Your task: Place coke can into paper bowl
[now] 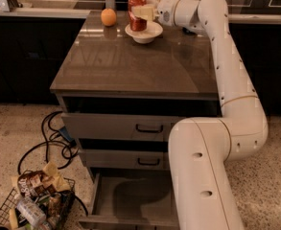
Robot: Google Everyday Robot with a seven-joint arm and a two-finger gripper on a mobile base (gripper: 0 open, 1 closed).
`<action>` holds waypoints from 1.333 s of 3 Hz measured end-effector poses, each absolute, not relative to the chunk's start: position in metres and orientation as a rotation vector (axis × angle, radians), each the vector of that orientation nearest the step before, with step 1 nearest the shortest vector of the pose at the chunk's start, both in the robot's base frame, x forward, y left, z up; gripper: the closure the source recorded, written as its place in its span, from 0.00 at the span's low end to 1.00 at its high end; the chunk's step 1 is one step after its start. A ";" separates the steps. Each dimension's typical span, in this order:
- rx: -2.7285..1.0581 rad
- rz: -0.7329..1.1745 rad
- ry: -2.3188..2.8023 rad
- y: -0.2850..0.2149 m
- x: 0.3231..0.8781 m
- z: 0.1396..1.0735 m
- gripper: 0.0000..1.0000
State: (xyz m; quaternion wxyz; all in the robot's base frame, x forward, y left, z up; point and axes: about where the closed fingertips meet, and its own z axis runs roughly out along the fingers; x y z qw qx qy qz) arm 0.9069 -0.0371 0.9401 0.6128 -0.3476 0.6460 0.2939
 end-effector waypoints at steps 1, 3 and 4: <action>-0.751 0.676 1.544 -0.046 0.919 0.917 1.00; -0.686 0.675 1.576 -0.056 0.932 0.896 0.75; -0.688 0.678 1.577 -0.054 0.933 0.895 0.51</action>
Offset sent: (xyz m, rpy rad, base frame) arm 0.0930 -0.0731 -0.0481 0.0694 0.1166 -0.1737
